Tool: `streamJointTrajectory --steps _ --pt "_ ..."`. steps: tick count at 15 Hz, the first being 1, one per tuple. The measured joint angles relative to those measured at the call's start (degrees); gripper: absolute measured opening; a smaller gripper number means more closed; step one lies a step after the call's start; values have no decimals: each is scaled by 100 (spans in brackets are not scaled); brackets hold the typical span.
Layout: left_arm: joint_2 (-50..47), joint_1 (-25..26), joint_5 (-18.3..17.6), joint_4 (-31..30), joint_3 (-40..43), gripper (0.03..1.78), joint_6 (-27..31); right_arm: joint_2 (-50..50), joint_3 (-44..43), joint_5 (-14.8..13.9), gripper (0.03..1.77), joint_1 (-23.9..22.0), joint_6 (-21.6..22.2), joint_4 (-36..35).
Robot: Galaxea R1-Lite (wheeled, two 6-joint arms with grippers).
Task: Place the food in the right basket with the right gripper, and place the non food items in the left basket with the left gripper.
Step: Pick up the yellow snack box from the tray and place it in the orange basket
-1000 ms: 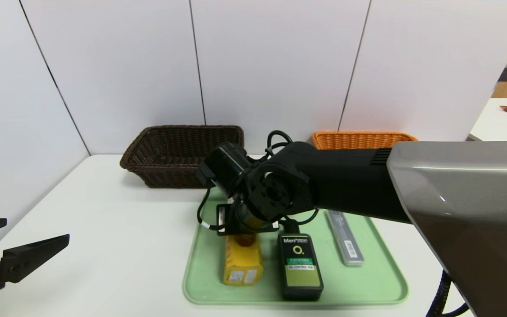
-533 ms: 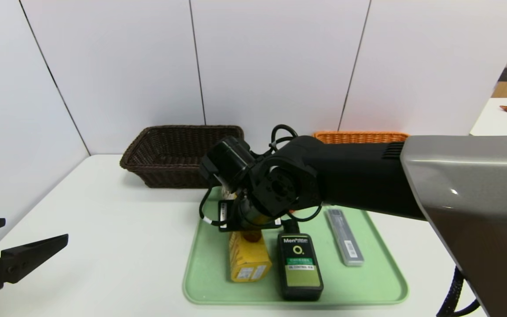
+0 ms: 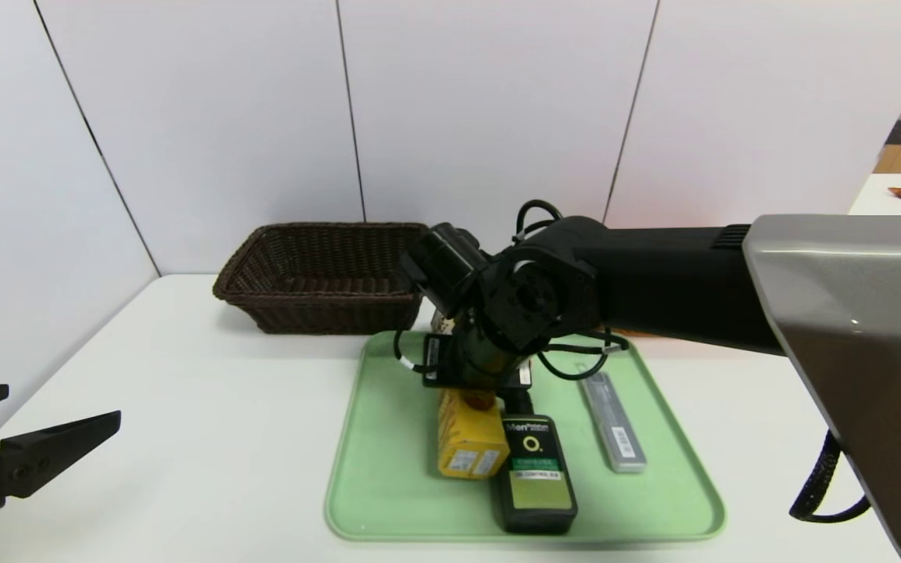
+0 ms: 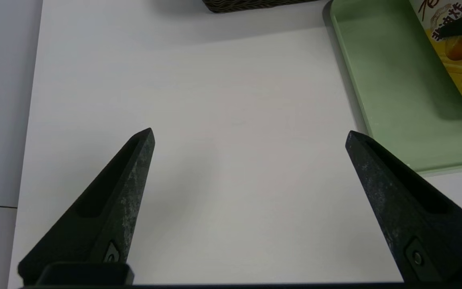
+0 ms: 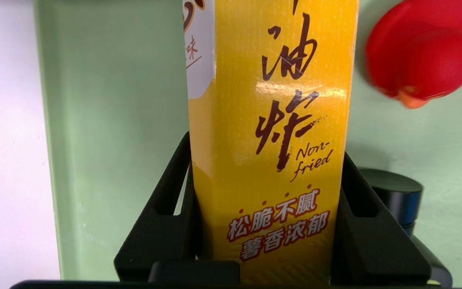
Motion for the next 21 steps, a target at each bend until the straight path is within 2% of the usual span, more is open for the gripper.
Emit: streamJointTrajectory --steps 2,6,11,14,19,21 --pt "15 2 -1 -5 0 169 5 -11 -2 4 84 -107 160 -17" --pt "37 0 2 0 9 169 2 -141 -2 -5 84 -247 171 -89" --pt "34 0 0 1 116 169 5 -681 -5 -269 84 -369 -122 -161" --pt "34 0 0 1 129 169 0 -1224 -5 -432 84 -555 -400 -502" --pt "39 0 0 1 146 169 16 -1794 0 -341 84 -1783 -485 -1534" --pt "44 0 -1 11 146 169 21 -1827 5 -383 84 -2321 -254 -1921"
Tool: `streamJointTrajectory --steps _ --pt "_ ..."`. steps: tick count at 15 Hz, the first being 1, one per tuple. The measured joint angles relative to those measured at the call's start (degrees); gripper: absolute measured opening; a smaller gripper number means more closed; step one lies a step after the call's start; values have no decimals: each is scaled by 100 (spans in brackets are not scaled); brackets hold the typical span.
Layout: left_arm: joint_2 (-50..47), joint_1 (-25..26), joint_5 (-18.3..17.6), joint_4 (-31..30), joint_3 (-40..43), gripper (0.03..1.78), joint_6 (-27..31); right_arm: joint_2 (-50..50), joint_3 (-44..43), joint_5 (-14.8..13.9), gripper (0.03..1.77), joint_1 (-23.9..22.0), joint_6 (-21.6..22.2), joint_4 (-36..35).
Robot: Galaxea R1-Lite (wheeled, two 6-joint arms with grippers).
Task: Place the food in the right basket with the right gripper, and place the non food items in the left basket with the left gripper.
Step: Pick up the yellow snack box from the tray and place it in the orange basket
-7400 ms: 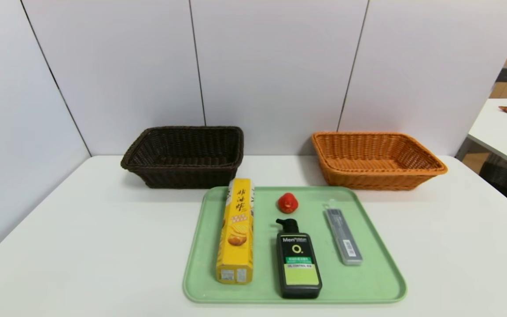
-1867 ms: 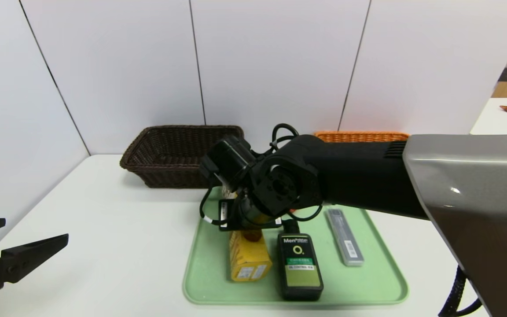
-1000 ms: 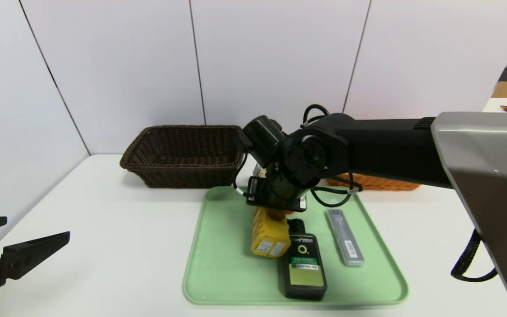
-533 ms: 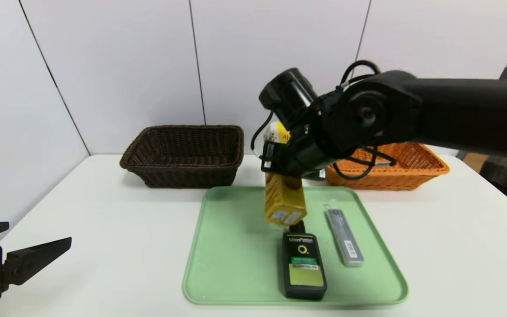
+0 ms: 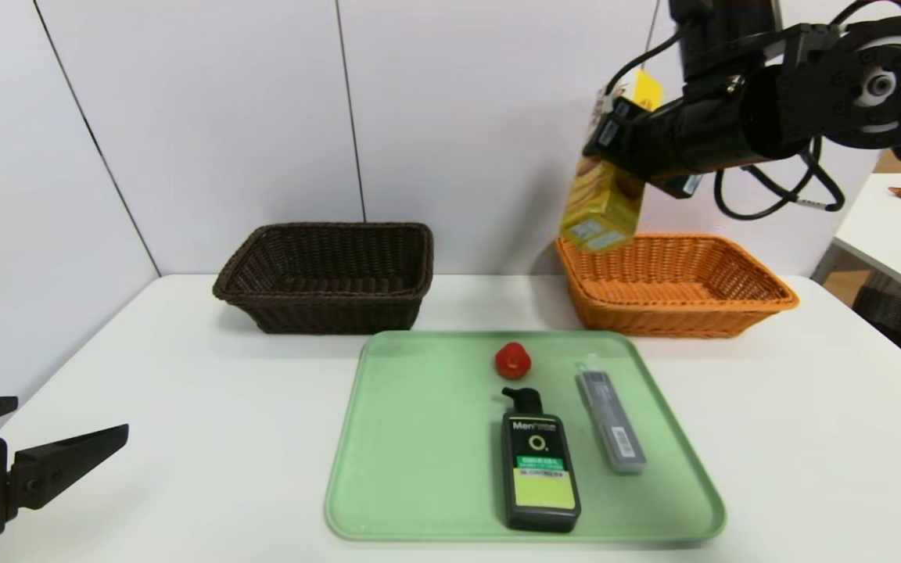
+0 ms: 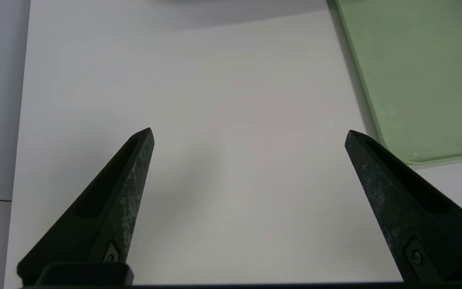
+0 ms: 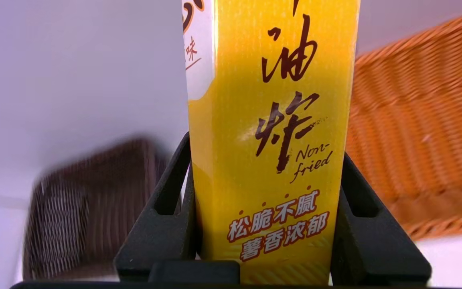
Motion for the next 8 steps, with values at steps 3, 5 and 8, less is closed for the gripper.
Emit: streamJointTrajectory --steps 3,5,8 --pt "17 0 9 1 0 169 1 38 28 72 84 -471 1003 -69" --pt "30 0 11 1 -26 169 1 72 128 232 84 -761 1474 -52" --pt "45 2 15 1 -44 169 17 166 279 336 84 -1174 1849 -56"
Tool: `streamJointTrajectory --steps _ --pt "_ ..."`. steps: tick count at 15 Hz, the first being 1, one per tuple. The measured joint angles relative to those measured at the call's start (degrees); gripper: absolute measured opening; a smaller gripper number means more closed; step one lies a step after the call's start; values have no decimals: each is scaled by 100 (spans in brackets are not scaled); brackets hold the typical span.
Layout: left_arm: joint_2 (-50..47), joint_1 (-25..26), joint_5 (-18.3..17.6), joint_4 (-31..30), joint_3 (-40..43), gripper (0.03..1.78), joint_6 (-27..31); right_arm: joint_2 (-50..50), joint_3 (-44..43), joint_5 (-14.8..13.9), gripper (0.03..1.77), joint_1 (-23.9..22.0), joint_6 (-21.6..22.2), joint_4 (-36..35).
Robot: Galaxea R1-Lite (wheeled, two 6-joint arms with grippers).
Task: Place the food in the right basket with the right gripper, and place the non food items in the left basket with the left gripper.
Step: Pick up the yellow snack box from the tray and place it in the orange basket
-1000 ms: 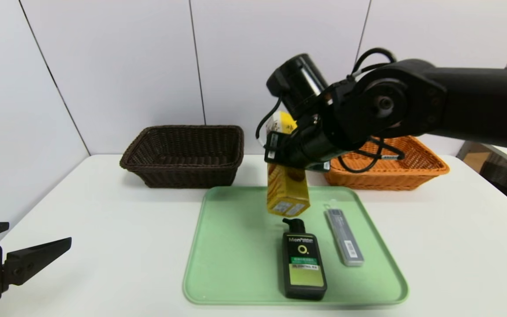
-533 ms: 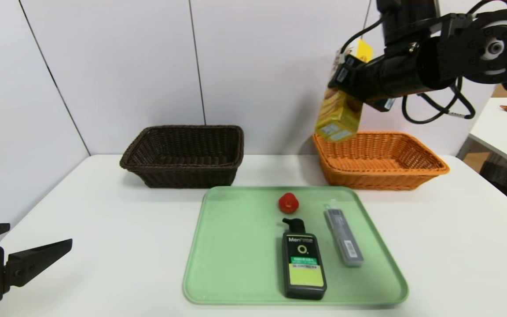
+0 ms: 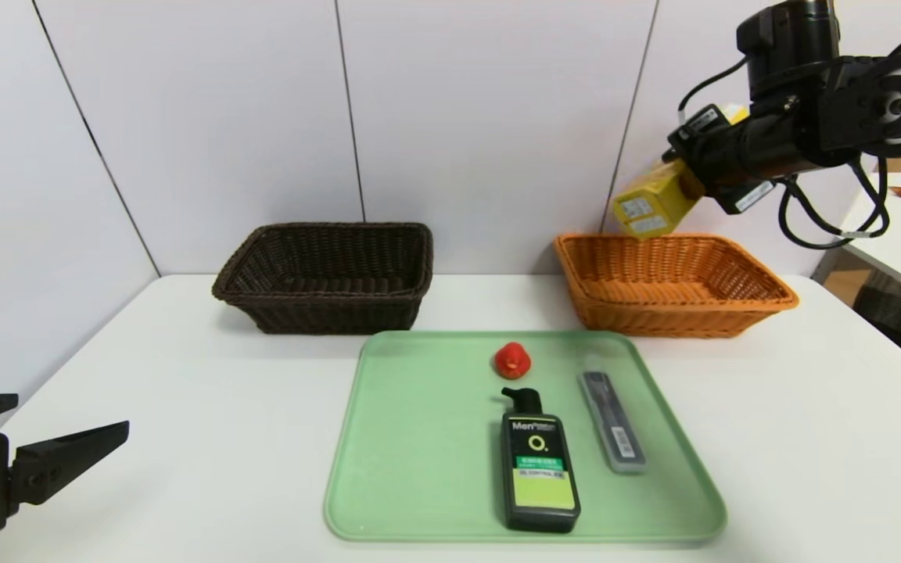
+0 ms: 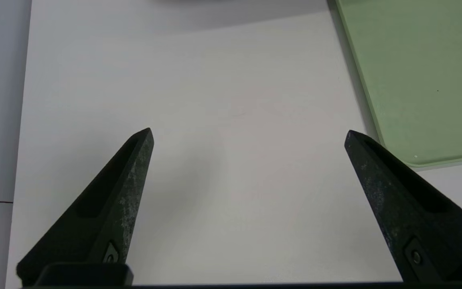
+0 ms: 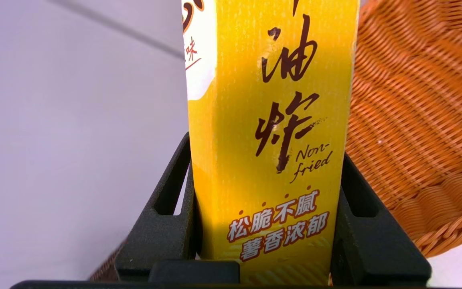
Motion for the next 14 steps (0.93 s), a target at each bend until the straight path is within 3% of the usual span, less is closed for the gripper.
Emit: streamJointTrajectory --steps 5,14 --pt "5 -2 22 -4 -12 169 6 307 276 553 84 -435 689 116" --pt "-2 -2 46 -11 -6 169 5 809 154 564 84 -700 1209 113"
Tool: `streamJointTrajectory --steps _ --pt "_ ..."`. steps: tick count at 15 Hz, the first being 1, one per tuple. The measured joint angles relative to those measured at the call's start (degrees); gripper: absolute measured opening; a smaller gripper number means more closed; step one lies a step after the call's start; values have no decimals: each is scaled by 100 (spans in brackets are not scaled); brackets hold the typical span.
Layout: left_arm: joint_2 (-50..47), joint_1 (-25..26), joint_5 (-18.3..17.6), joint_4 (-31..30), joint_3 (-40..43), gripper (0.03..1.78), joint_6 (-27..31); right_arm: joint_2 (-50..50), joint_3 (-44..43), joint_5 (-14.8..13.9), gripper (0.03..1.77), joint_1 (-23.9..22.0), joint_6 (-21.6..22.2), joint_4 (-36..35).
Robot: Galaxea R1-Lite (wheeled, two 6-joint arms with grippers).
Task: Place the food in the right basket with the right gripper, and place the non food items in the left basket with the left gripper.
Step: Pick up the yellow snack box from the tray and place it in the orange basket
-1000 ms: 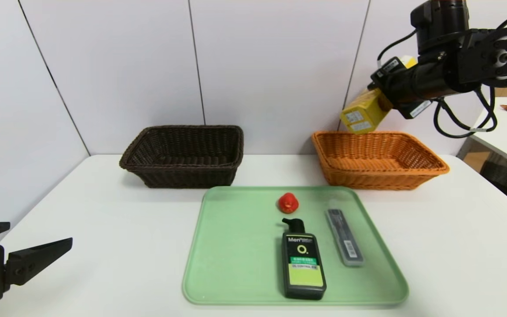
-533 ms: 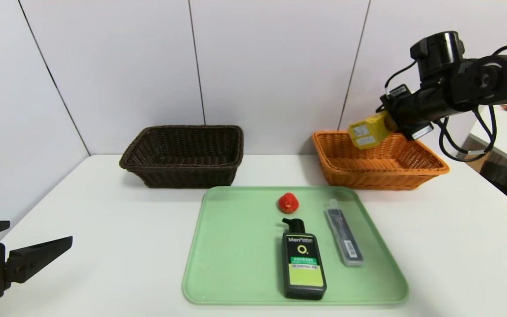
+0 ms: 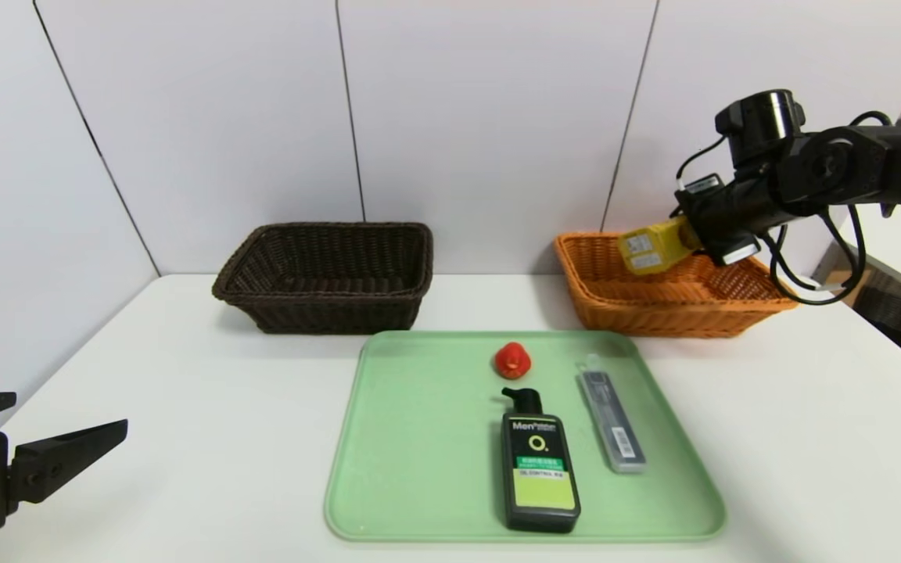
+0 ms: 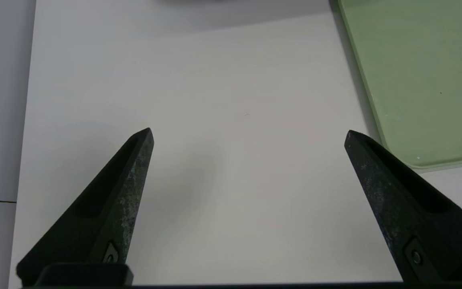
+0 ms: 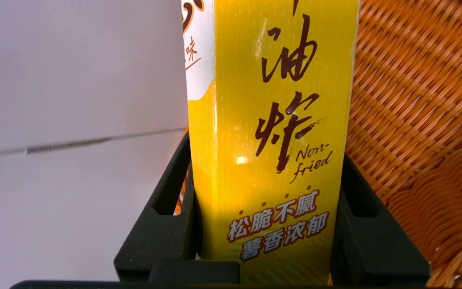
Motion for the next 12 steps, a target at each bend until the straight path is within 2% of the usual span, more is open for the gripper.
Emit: streamJointTrajectory --steps 5,8,12 --pt "0 0 2 0 6 169 -2 133 -77 43 84 -9 229 39" --pt "5 0 4 0 5 169 4 193 -104 229 84 -9 428 168" --pt "11 0 9 0 -6 169 6 278 -107 238 84 -26 433 182"
